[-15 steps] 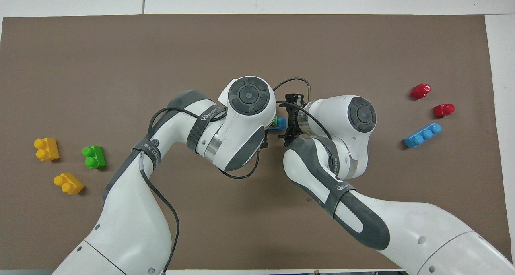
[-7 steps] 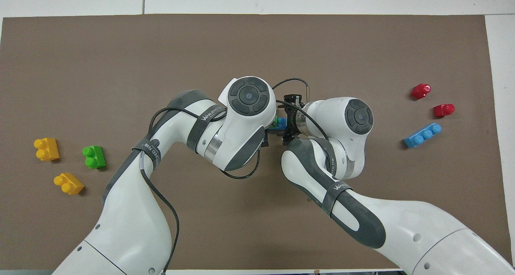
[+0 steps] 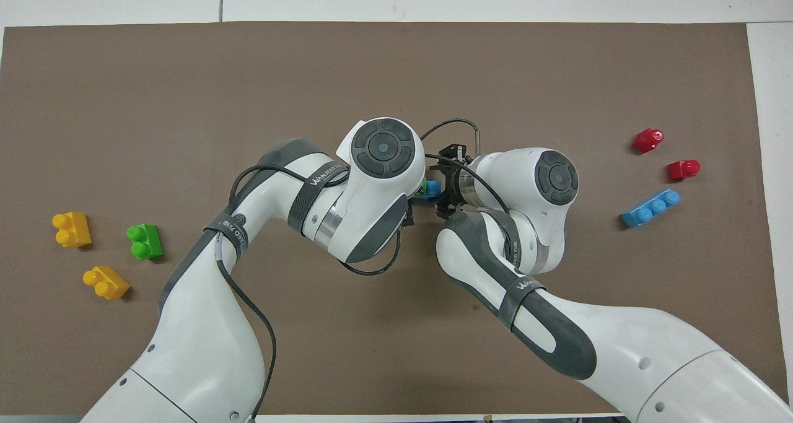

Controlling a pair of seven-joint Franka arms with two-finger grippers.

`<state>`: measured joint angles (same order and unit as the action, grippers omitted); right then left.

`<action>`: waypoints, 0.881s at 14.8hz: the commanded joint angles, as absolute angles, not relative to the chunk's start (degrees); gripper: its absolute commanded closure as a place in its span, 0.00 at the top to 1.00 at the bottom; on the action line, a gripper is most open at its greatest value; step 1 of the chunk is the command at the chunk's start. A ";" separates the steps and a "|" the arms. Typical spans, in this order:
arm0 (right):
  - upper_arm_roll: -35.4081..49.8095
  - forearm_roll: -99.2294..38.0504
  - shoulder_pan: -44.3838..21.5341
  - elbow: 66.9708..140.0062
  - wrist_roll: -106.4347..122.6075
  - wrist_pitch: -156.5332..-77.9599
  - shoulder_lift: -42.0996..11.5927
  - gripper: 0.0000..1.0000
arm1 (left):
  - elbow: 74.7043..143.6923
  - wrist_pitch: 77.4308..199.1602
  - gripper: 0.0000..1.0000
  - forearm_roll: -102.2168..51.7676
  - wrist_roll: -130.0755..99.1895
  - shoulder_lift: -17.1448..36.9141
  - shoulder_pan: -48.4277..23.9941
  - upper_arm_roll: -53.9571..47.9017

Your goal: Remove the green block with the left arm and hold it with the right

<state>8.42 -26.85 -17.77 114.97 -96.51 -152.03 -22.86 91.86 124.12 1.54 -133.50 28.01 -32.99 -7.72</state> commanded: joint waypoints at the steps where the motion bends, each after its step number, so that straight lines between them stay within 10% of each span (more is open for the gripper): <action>1: 8.88 -28.65 -17.05 114.79 -96.33 -153.46 -23.29 0.00 | 91.93 125.42 1.00 2.64 -135.09 28.39 -33.93 -6.68; 13: 8.88 -28.65 -17.93 114.96 -96.50 -157.32 -23.82 0.00 | 92.11 131.83 1.00 7.82 -143.70 29.71 -34.19 -6.33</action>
<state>8.53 -26.85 -17.79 115.05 -96.51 -155.93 -23.44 91.89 129.87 6.14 -141.33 29.28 -33.09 -7.33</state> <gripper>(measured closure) 0.652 0.000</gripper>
